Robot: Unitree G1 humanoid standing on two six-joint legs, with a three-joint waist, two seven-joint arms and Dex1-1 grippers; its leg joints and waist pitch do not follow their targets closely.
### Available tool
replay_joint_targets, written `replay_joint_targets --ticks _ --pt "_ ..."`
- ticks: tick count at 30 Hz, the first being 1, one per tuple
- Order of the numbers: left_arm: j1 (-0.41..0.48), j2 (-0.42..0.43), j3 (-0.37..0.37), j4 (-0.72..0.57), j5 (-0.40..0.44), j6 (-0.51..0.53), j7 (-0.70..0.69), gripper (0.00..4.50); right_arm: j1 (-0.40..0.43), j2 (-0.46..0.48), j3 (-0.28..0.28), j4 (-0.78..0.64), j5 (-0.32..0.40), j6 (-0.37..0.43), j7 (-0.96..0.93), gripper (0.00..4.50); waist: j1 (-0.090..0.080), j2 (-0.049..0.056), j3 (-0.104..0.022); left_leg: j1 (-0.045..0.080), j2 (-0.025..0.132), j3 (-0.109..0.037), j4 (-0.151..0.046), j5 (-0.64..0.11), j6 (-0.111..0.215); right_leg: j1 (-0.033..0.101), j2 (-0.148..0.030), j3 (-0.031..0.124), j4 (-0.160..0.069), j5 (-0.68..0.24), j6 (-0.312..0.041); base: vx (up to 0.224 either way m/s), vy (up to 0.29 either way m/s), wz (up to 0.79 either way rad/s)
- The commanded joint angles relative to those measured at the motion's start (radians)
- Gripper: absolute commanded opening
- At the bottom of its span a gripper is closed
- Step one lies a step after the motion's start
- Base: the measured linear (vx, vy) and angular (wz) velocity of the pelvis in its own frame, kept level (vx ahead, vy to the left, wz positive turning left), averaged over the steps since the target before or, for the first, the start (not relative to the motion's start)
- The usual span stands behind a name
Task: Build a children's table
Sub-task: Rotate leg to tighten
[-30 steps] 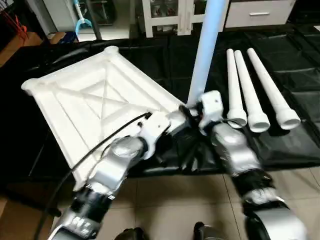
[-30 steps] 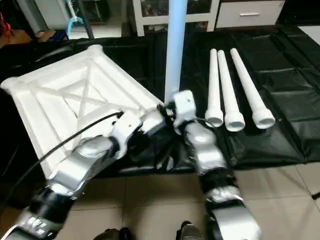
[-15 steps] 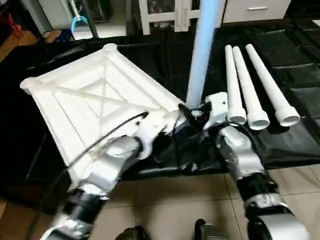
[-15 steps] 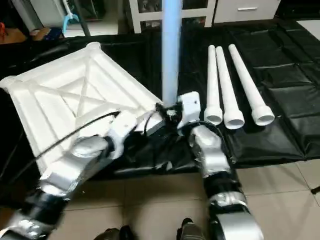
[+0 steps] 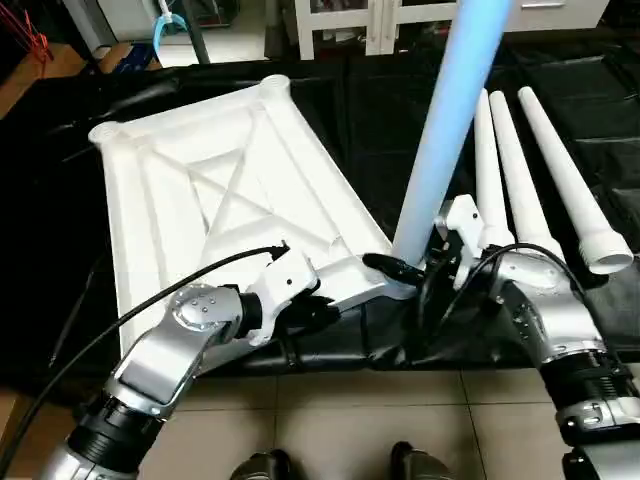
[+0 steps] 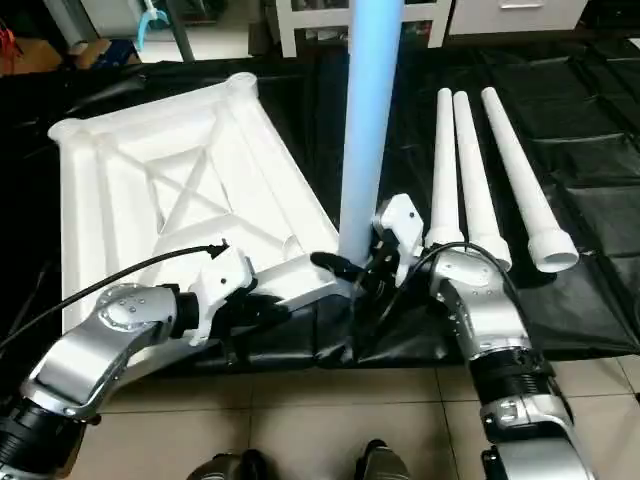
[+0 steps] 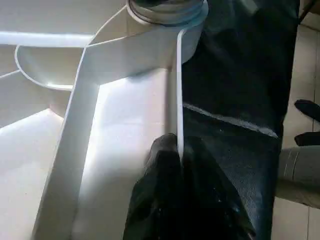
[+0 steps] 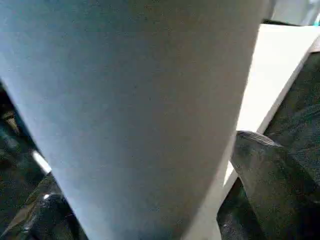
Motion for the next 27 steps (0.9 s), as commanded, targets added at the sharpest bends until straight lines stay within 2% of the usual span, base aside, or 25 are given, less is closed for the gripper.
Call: replay_joint_targets --ticks 1,4,6,7,10,12,14,17,20,21,22,23,24,25,27 --pt "0.032 0.026 -0.022 0.009 -0.013 0.013 -0.047 0.00 0.003 -0.033 -0.001 0.001 -0.006 0.013 0.022 3.59 -0.001 -0.018 -0.076 0.020 0.030 -0.007 -0.046 -0.100 0.190 0.059 -0.028 0.018 -0.037 -0.136 -0.279 0.000 0.000 0.00" --pt "0.032 0.029 -0.021 0.007 -0.015 0.017 -0.047 0.00 -0.001 -0.036 0.003 0.015 -0.010 0.012 0.034 3.53 0.001 -0.022 -0.072 0.022 0.032 -0.008 -0.052 -0.171 0.139 0.056 -0.028 0.021 -0.044 -0.236 -0.257 0.000 0.000 0.00" --pt "0.032 0.028 -0.023 0.006 -0.019 0.019 -0.044 0.00 0.002 -0.035 0.016 0.030 -0.022 -0.001 0.034 3.23 0.001 -0.023 -0.071 0.023 0.031 -0.009 -0.054 -0.204 0.115 0.055 -0.030 0.023 -0.048 -0.278 -0.243 0.000 0.000 0.00" --pt "0.032 0.028 -0.023 0.006 -0.019 0.019 -0.044 0.00 0.002 -0.035 0.016 0.030 -0.022 -0.001 0.034 3.23 0.001 -0.023 -0.071 0.024 0.030 -0.009 -0.054 -0.215 0.105 0.054 -0.030 0.024 -0.050 -0.291 -0.236 0.000 0.000 0.00" --pt "0.031 0.023 -0.023 0.006 -0.020 0.020 -0.041 0.00 0.006 -0.029 0.017 0.040 -0.033 -0.007 0.024 3.04 0.000 -0.025 -0.071 0.023 0.029 -0.010 -0.054 -0.220 0.097 0.054 -0.029 0.025 -0.049 -0.299 -0.229 0.000 0.000 0.00" --pt "0.033 0.022 -0.023 0.005 -0.020 0.020 -0.038 0.00 0.005 -0.024 0.008 0.051 -0.034 -0.012 0.004 2.75 0.000 -0.023 -0.073 0.023 0.029 -0.010 -0.053 -0.210 0.098 0.054 -0.028 0.025 -0.048 -0.290 -0.229 0.000 0.000 0.00" --pt "0.033 0.019 -0.022 0.007 -0.019 0.020 -0.035 0.00 0.003 -0.018 0.001 0.060 -0.034 -0.014 -0.013 2.70 0.000 -0.022 -0.075 0.022 0.029 -0.010 -0.052 -0.205 0.101 0.054 -0.028 0.024 -0.047 -0.278 -0.233 0.000 0.000 0.00" --pt "0.028 -0.005 -0.013 0.021 -0.018 0.027 -0.004 0.00 -0.009 0.010 -0.019 0.104 -0.058 -0.018 -0.129 2.43 -0.006 -0.022 -0.074 0.019 0.027 -0.011 -0.053 -0.210 0.094 0.055 -0.028 0.023 -0.047 -0.282 -0.236 0.000 0.000 0.00" --pt "0.009 -0.048 -0.005 0.054 0.007 0.036 0.066 0.00 -0.021 0.054 -0.040 0.156 -0.094 0.013 -0.305 2.40 -0.020 -0.024 -0.071 0.019 0.024 -0.014 -0.056 -0.256 0.067 0.054 -0.029 0.022 -0.054 -0.358 -0.214 0.000 0.000 0.00" --pt "-0.017 -0.104 0.012 0.092 0.034 0.055 0.159 0.00 -0.022 0.101 -0.059 0.182 -0.106 0.059 -0.445 2.38 -0.026 -0.023 -0.065 0.019 0.025 -0.013 -0.058 -0.273 0.060 0.051 -0.029 0.024 -0.060 -0.389 -0.201 0.000 0.000 0.00" --pt "-0.024 -0.117 0.016 0.101 0.041 0.060 0.182 0.00 -0.023 0.112 -0.064 0.187 -0.108 0.069 -0.477 2.38 -0.026 -0.021 -0.063 0.020 0.023 -0.014 -0.059 -0.282 0.050 0.048 -0.029 0.023 -0.061 -0.413 -0.192 0.000 0.000 0.00" --pt "-0.029 -0.129 0.022 0.108 0.042 0.070 0.199 0.00 -0.022 0.118 -0.063 0.190 -0.114 0.074 -0.498 2.38 -0.027 -0.024 -0.066 0.026 0.022 -0.015 -0.060 -0.309 0.036 0.047 -0.027 0.021 -0.065 -0.452 -0.177 0.000 0.000 0.00" --pt "-0.039 -0.154 0.036 0.122 0.045 0.091 0.238 0.00 -0.022 0.132 -0.062 0.195 -0.128 0.084 -0.545 2.36 -0.026 -0.026 -0.063 0.027 0.021 -0.014 -0.061 -0.323 0.029 0.042 -0.028 0.023 -0.069 -0.478 -0.162 0.000 0.000 0.00" --pt "-0.052 -0.183 0.053 0.141 0.049 0.107 0.283 0.00 -0.021 0.146 -0.057 0.202 -0.145 0.093 -0.594 2.33 -0.028 -0.024 -0.059 0.030 0.019 -0.014 -0.061 -0.356 0.024 0.037 -0.027 0.021 -0.077 -0.531 -0.143 0.000 0.000 0.00" --pt "-0.096 -0.270 0.107 0.208 0.061 0.095 0.427 0.00 -0.028 0.213 -0.053 0.231 -0.178 0.108 -0.747 2.33 -0.032 -0.021 -0.056 0.029 0.015 -0.017 -0.063 -0.376 0.009 0.033 -0.026 0.018 -0.084 -0.577 -0.118 0.000 0.000 0.00"
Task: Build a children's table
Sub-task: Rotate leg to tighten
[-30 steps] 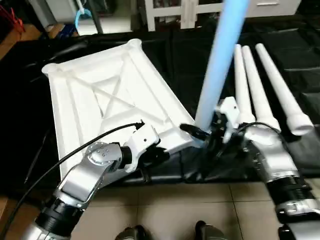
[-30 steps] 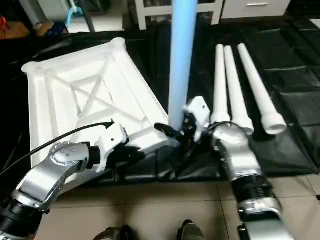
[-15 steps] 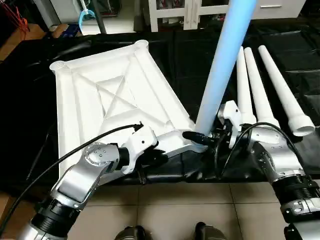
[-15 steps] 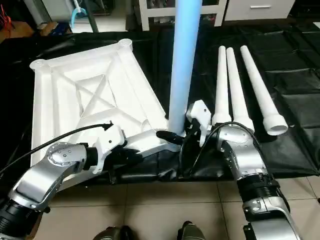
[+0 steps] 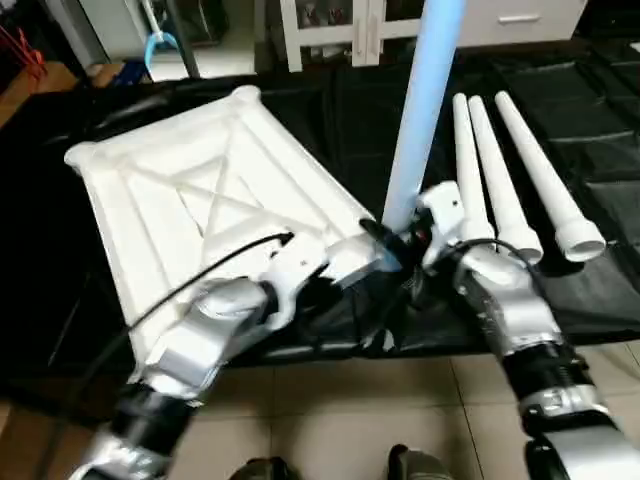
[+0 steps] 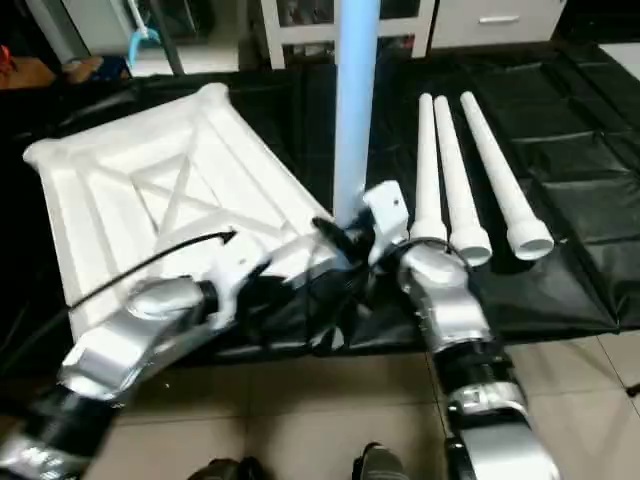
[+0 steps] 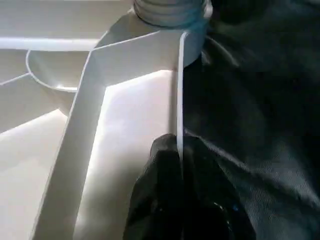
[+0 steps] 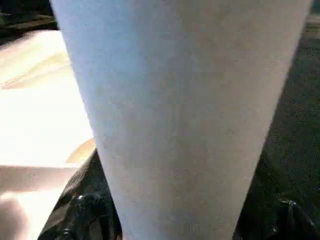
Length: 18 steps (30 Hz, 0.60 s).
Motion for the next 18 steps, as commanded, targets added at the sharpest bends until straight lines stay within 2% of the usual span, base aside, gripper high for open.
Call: replay_joint_targets --ticks 1,2,3,5,6,7,8,9,10,12,13,14,15,17,18 --pt "-0.013 -0.045 0.080 0.067 0.004 -0.027 0.154 0.00 0.050 0.029 -0.006 0.112 -0.062 0.075 -0.147 2.33 -0.008 -0.023 -0.053 0.024 0.014 -0.018 -0.075 -0.382 0.015 0.029 -0.024 0.010 -0.097 -0.585 -0.118 0.000 0.000 0.00" --pt "-0.013 -0.045 0.080 0.067 0.004 -0.027 0.154 0.00 0.050 0.029 -0.006 0.112 -0.062 0.075 -0.147 2.33 -0.005 -0.023 -0.052 0.032 0.011 -0.018 -0.074 -0.415 0.013 0.019 -0.024 0.007 -0.107 -0.635 -0.092 0.000 0.000 0.00" --pt "-0.040 -0.080 0.087 0.110 0.018 -0.062 0.212 0.00 0.037 0.074 0.033 0.127 -0.124 0.027 -0.258 2.33 -0.006 -0.018 -0.048 0.032 0.010 -0.022 -0.077 -0.439 0.013 0.019 -0.024 0.003 -0.110 -0.652 -0.072 0.000 0.000 0.00" --pt "-0.058 -0.099 0.089 0.136 0.023 -0.083 0.238 0.00 0.022 0.119 0.045 0.140 -0.119 -0.025 -0.266 2.33 -0.011 -0.021 -0.051 0.026 0.006 -0.028 -0.084 -0.452 0.013 0.027 -0.026 -0.008 -0.116 -0.666 -0.044 0.000 0.000 0.00" --pt "-0.058 -0.099 0.089 0.136 0.023 -0.083 0.238 0.00 0.022 0.119 0.045 0.140 -0.119 -0.025 -0.266 2.28 -0.012 -0.023 -0.053 0.024 0.005 -0.031 -0.089 -0.451 0.024 0.032 -0.026 -0.012 -0.117 -0.650 -0.033 0.000 0.000 0.00" --pt "-0.060 -0.103 0.091 0.140 0.023 -0.087 0.243 0.00 0.018 0.129 0.044 0.143 -0.111 -0.035 -0.259 2.28 -0.011 -0.018 -0.054 0.029 0.008 -0.030 -0.092 -0.452 0.036 0.028 -0.027 -0.010 -0.122 -0.625 -0.040 0.000 0.000 0.00" --pt "-0.064 -0.103 0.090 0.140 0.027 -0.085 0.237 0.00 0.012 0.147 0.038 0.139 -0.083 -0.068 -0.208 2.28 -0.013 -0.020 -0.053 0.027 0.009 -0.029 -0.094 -0.453 0.043 0.030 -0.028 -0.011 -0.123 -0.609 -0.046 0.000 0.000 0.00" --pt "-0.060 -0.093 0.086 0.130 0.027 -0.077 0.217 0.00 0.012 0.154 0.024 0.122 -0.049 -0.097 -0.156 2.28 -0.014 -0.017 -0.053 0.020 0.012 -0.031 -0.098 -0.450 0.050 0.036 -0.028 -0.011 -0.119 -0.570 -0.059 0.000 0.000 0.00" --pt "-0.060 -0.093 0.086 0.130 0.027 -0.077 0.217 0.00 0.012 0.154 0.024 0.122 -0.049 -0.097 -0.156 2.28 -0.018 -0.016 -0.051 0.014 0.015 -0.034 -0.103 -0.457 0.051 0.040 -0.029 -0.011 -0.114 -0.543 -0.070 0.000 0.000 0.00" --pt "-0.057 -0.087 0.083 0.123 0.029 -0.069 0.205 0.00 0.013 0.159 0.014 0.108 -0.027 -0.116 -0.128 2.28 -0.023 -0.020 -0.053 0.016 0.016 -0.032 -0.103 -0.462 0.053 0.040 -0.029 -0.010 -0.114 -0.520 -0.084 0.000 0.000 0.00" --pt "-0.054 -0.082 0.080 0.118 0.028 -0.067 0.197 0.00 0.015 0.157 0.011 0.101 -0.018 -0.116 -0.112 2.28 -0.023 -0.016 -0.053 0.021 0.017 -0.030 -0.102 -0.461 0.054 0.037 -0.030 -0.007 -0.114 -0.503 -0.102 0.000 0.000 0.00" --pt "-0.039 -0.056 0.069 0.096 0.026 -0.057 0.157 0.00 0.022 0.145 -0.006 0.068 0.025 -0.115 -0.038 2.75 -0.023 -0.019 -0.053 0.019 0.018 -0.028 -0.103 -0.458 0.062 0.039 -0.031 -0.005 -0.112 -0.485 -0.114 0.000 0.000 0.00" --pt "-0.020 -0.025 0.055 0.072 0.017 -0.055 0.106 0.00 0.030 0.124 -0.017 0.036 0.057 -0.108 0.033 2.75 -0.020 -0.018 -0.055 0.017 0.018 -0.026 -0.102 -0.441 0.069 0.042 -0.034 -0.003 -0.110 -0.463 -0.125 0.000 0.000 0.00" --pt "0.002 0.015 0.036 0.049 0.005 -0.066 0.041 0.00 0.035 0.094 -0.020 0.010 0.073 -0.113 0.096 2.80 -0.021 -0.021 -0.054 0.005 0.019 -0.028 -0.102 -0.413 0.082 0.051 -0.037 -0.001 -0.102 -0.436 -0.136 0.000 0.000 0.00" --pt "0.002 0.015 0.036 0.049 0.005 -0.066 0.041 0.00 0.035 0.094 -0.020 0.010 0.073 -0.113 0.096 2.98 -0.023 -0.021 -0.055 -0.001 0.018 -0.029 -0.102 -0.396 0.085 0.055 -0.038 -0.001 -0.099 -0.427 -0.139 0.000 0.000 0.00"
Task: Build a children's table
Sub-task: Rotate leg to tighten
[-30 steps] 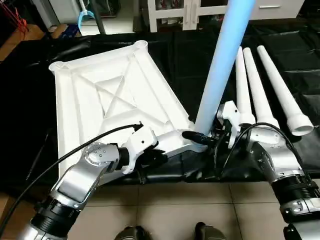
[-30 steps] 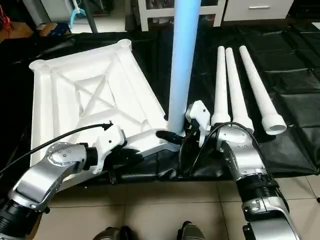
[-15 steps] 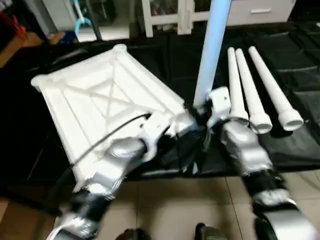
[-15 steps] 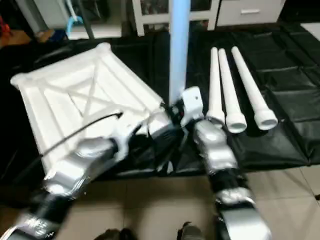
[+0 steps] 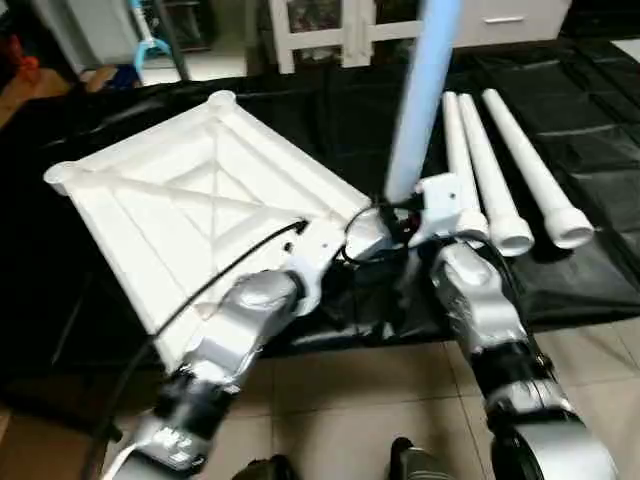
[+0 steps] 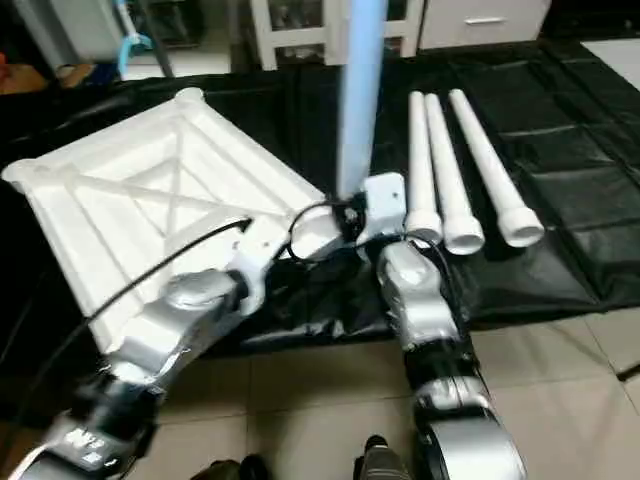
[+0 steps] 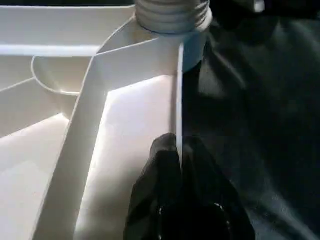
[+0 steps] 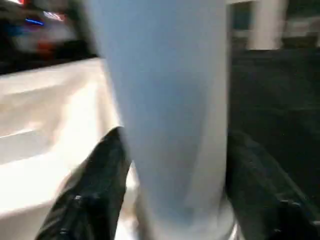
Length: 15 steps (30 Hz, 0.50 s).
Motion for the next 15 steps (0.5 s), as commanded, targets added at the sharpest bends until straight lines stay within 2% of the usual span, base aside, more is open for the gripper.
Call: replay_joint_targets --ticks 1,2,3,5,7,8,9,12,13,14,15 --pt "0.029 0.026 0.006 -0.004 -0.010 -0.047 -0.047 0.00 0.006 -0.005 0.037 -0.016 0.009 0.006 0.071 3.12 0.004 -0.021 -0.066 0.002 0.033 -0.025 -0.073 -0.348 0.088 0.055 -0.027 0.009 -0.054 -0.393 -0.163 0.000 0.000 0.00" --pt "0.029 0.026 0.006 -0.004 -0.010 -0.047 -0.047 0.00 0.006 -0.005 0.037 -0.016 0.009 0.006 0.071 3.18 0.004 -0.023 -0.066 0.002 0.033 -0.022 -0.072 -0.331 0.093 0.053 -0.026 0.011 -0.052 -0.377 -0.170 0.000 0.000 0.00" --pt "0.067 0.101 -0.026 -0.055 -0.038 -0.035 -0.164 0.00 0.006 -0.071 0.052 -0.043 0.014 -0.004 0.162 3.21 0.008 -0.023 -0.062 0.010 0.034 -0.017 -0.070 -0.322 0.100 0.046 -0.025 0.014 -0.054 -0.371 -0.185 0.000 0.000 0.00" --pt "0.087 0.143 -0.035 -0.105 -0.070 -0.007 -0.231 0.00 0.012 -0.126 0.074 -0.068 0.011 0.000 0.249 3.42 0.012 -0.022 -0.064 0.008 0.037 -0.018 -0.068 -0.311 0.105 0.050 -0.027 0.016 -0.046 -0.370 -0.194 0.000 0.000 0.00" --pt "0.095 0.163 -0.033 -0.136 -0.093 0.015 -0.264 0.00 0.020 -0.159 0.089 -0.088 0.014 0.014 0.307 3.63 0.020 -0.016 -0.065 0.024 0.041 -0.007 -0.061 -0.276 0.120 0.037 -0.018 0.021 -0.041 -0.293 -0.226 0.052 -0.029 0.10" --pt "0.097 0.177 -0.033 -0.153 -0.105 0.028 -0.283 0.00 0.029 -0.185 0.101 -0.108 0.019 0.034 0.355 3.63 0.020 -0.016 -0.065 0.024 0.041 -0.007 -0.061 -0.276 0.120 0.037 -0.018 0.021 -0.041 -0.293 -0.226 0.056 -0.022 0.14" --pt "0.109 0.224 -0.052 -0.184 -0.121 0.020 -0.353 0.00 0.049 -0.243 0.116 -0.139 0.020 0.050 0.452 3.63 0.023 -0.020 -0.067 0.021 0.039 -0.005 -0.056 -0.236 0.135 0.044 -0.015 0.020 -0.032 -0.234 -0.251 0.062 -0.010 0.11" --pt "0.123 0.261 -0.071 -0.203 -0.124 0.014 -0.398 0.00 0.058 -0.283 0.113 -0.144 0.031 0.073 0.528 3.63 0.032 -0.016 -0.068 0.026 0.043 -0.003 -0.050 -0.222 0.154 0.039 -0.015 0.024 -0.025 -0.217 -0.258 0.071 -0.007 0.10" --pt "0.126 0.269 -0.074 -0.206 -0.125 0.013 -0.406 0.00 0.058 -0.294 0.112 -0.140 0.031 0.073 0.544 3.63 0.032 -0.018 -0.075 0.019 0.042 -0.006 -0.046 -0.176 0.164 0.049 -0.015 0.022 -0.013 -0.165 -0.273 0.075 -0.005 0.07" --pt "0.126 0.269 -0.074 -0.206 -0.125 0.013 -0.406 0.00 0.058 -0.294 0.112 -0.140 0.031 0.073 0.544 3.63 0.037 -0.014 -0.078 0.022 0.043 -0.005 -0.042 -0.130 0.178 0.046 -0.012 0.021 -0.008 -0.105 -0.287 0.065 0.002 0.03" --pt "0.132 0.277 -0.076 -0.209 -0.129 0.012 -0.417 0.00 0.057 -0.306 0.111 -0.132 0.032 0.074 0.567 3.63 0.039 -0.016 -0.082 0.019 0.040 -0.005 -0.037 -0.088 0.194 0.050 -0.011 0.020 0.000 -0.053 -0.301 0.052 0.008 0.03"
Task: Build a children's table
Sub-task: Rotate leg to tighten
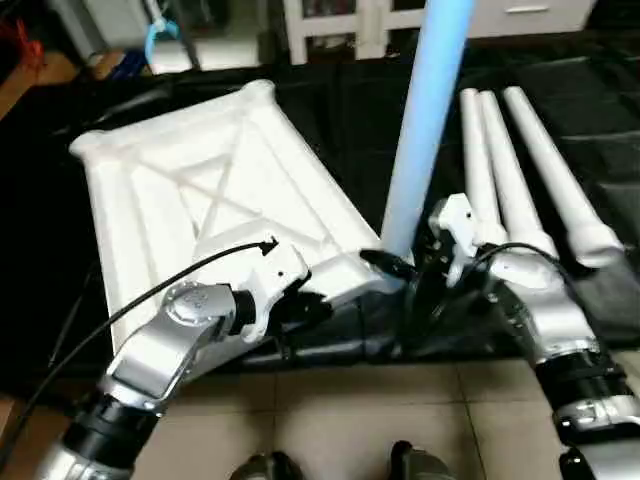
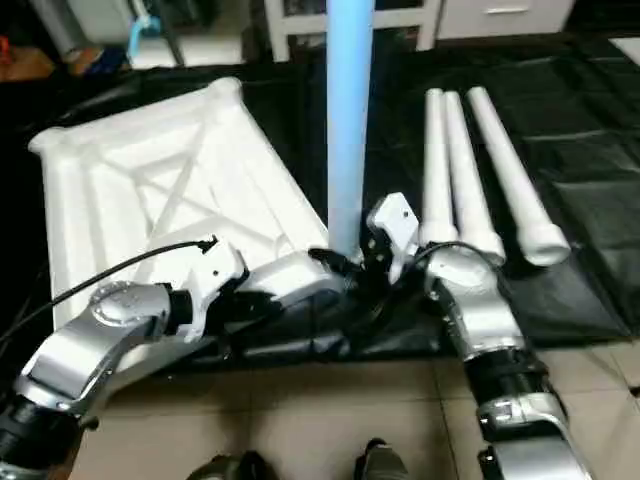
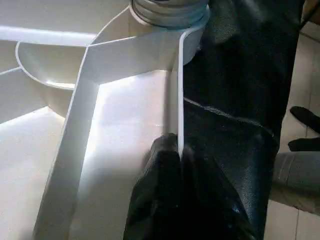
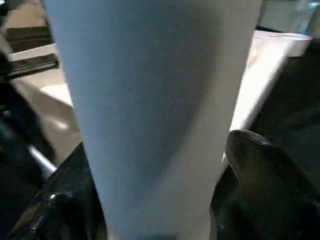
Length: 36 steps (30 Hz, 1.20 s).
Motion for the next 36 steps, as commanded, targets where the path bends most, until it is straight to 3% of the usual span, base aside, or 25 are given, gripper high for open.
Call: replay_joint_targets --ticks 1,3,5,7,10,14,21,25,28,31,32,33,34,35,36 --pt "0.031 0.026 -0.041 -0.005 -0.013 0.018 -0.062 0.00 0.006 -0.032 -0.009 0.021 -0.013 0.014 0.011 3.63 0.001 -0.015 -0.085 0.022 0.033 -0.010 -0.045 -0.068 0.195 0.057 -0.013 0.016 -0.026 -0.043 -0.287 0.052 0.008 0.03" --pt "0.042 0.042 -0.046 -0.021 -0.025 0.027 -0.083 0.00 0.000 -0.049 -0.004 0.037 -0.003 0.013 0.037 3.63 0.003 -0.014 -0.085 0.019 0.033 -0.011 -0.040 -0.034 0.220 0.059 -0.014 0.014 -0.022 -0.018 -0.299 0.000 0.000 0.00" --pt "0.046 0.045 -0.048 -0.031 -0.032 0.034 -0.089 0.00 -0.001 -0.059 0.009 0.046 0.000 0.017 0.061 3.38 0.005 -0.016 -0.081 0.018 0.034 -0.010 -0.042 -0.061 0.218 0.060 -0.017 0.014 -0.027 -0.069 -0.294 0.000 0.000 0.00" --pt "0.044 0.041 -0.049 -0.033 -0.033 0.038 -0.087 0.00 0.002 -0.061 0.016 0.051 -0.009 0.020 0.078 3.28 0.005 -0.016 -0.075 0.018 0.036 -0.010 -0.046 -0.113 0.196 0.059 -0.019 0.015 -0.035 -0.149 -0.280 0.000 0.000 0.00" --pt "0.042 0.045 -0.052 -0.036 -0.037 0.040 -0.089 0.00 0.004 -0.061 0.015 0.046 -0.007 0.031 0.091 3.01 0.004 -0.017 -0.068 0.023 0.038 -0.012 -0.056 -0.208 0.136 0.055 -0.019 0.018 -0.047 -0.268 -0.246 0.000 0.000 0.00" --pt "0.039 0.044 -0.051 -0.034 -0.043 0.040 -0.089 0.00 0.004 -0.062 0.020 0.054 -0.014 0.032 0.102 2.78 0.000 -0.017 -0.069 0.021 0.037 -0.015 -0.058 -0.223 0.116 0.055 -0.019 0.019 -0.047 -0.271 -0.235 0.000 0.000 0.00" --pt "0.037 0.037 -0.052 -0.030 -0.047 0.045 -0.081 0.00 -0.002 -0.051 0.007 0.105 -0.044 0.027 0.012 2.43 -0.003 -0.015 -0.072 0.019 0.034 -0.013 -0.054 -0.192 0.136 0.058 -0.018 0.018 -0.043 -0.215 -0.251 0.000 0.000 0.00" --pt "0.029 -0.002 -0.045 -0.009 -0.042 0.046 -0.039 0.00 -0.006 -0.014 -0.008 0.152 -0.074 0.069 -0.126 2.41 -0.008 -0.016 -0.067 0.015 0.033 -0.016 -0.059 -0.235 0.113 0.057 -0.020 0.018 -0.048 -0.285 -0.236 0.000 0.000 0.00" --pt "0.005 -0.070 -0.033 0.036 -0.019 0.055 0.054 0.00 0.005 0.035 -0.018 0.158 -0.083 0.157 -0.253 2.41 -0.018 -0.021 -0.057 0.019 0.032 -0.019 -0.067 -0.323 0.060 0.050 -0.020 0.020 -0.062 -0.425 -0.185 0.000 0.000 0.00" --pt "-0.014 -0.115 -0.026 0.067 0.001 0.067 0.122 0.00 0.012 0.072 -0.022 0.158 -0.096 0.188 -0.342 2.41 -0.021 -0.020 -0.053 0.026 0.030 -0.022 -0.070 -0.391 0.031 0.041 -0.019 0.018 -0.073 -0.512 -0.147 0.000 0.000 0.00" --pt "-0.040 -0.177 -0.003 0.111 0.029 0.073 0.223 0.00 0.012 0.128 -0.040 0.168 -0.114 0.203 -0.496 2.41 -0.026 -0.022 -0.047 0.025 0.029 -0.023 -0.073 -0.423 0.019 0.036 -0.019 0.017 -0.081 -0.562 -0.127 -0.051 -0.001 -0.02" --pt "-0.066 -0.239 0.024 0.152 0.050 0.057 0.323 0.00 0.009 0.183 -0.063 0.185 -0.122 0.196 -0.635 2.41 -0.029 -0.018 -0.045 0.031 0.027 -0.027 -0.075 -0.457 -0.001 0.028 -0.019 0.014 -0.088 -0.614 -0.103 -0.061 0.004 -0.05" --pt "-0.076 -0.266 0.039 0.169 0.057 0.044 0.365 0.00 0.007 0.206 -0.072 0.193 -0.121 0.189 -0.688 2.40 -0.035 -0.021 -0.046 0.031 0.022 -0.032 -0.075 -0.481 -0.013 0.031 -0.018 0.006 -0.092 -0.656 -0.074 -0.061 0.004 -0.05" --pt "-0.076 -0.266 0.039 0.169 0.057 0.044 0.365 0.00 0.007 0.206 -0.072 0.193 -0.121 0.189 -0.688 2.38 -0.037 -0.023 -0.047 0.032 0.021 -0.035 -0.077 -0.490 -0.012 0.032 -0.019 0.003 -0.097 -0.673 -0.062 -0.068 0.019 -0.08" --pt "-0.102 -0.341 0.095 0.198 0.025 0.029 0.436 0.00 0.006 0.265 -0.103 0.206 -0.116 0.151 -0.820 2.37 -0.039 -0.025 -0.044 0.033 0.018 -0.036 -0.078 -0.502 -0.006 0.029 -0.018 -0.001 -0.105 -0.692 -0.043 -0.060 0.026 -0.05"
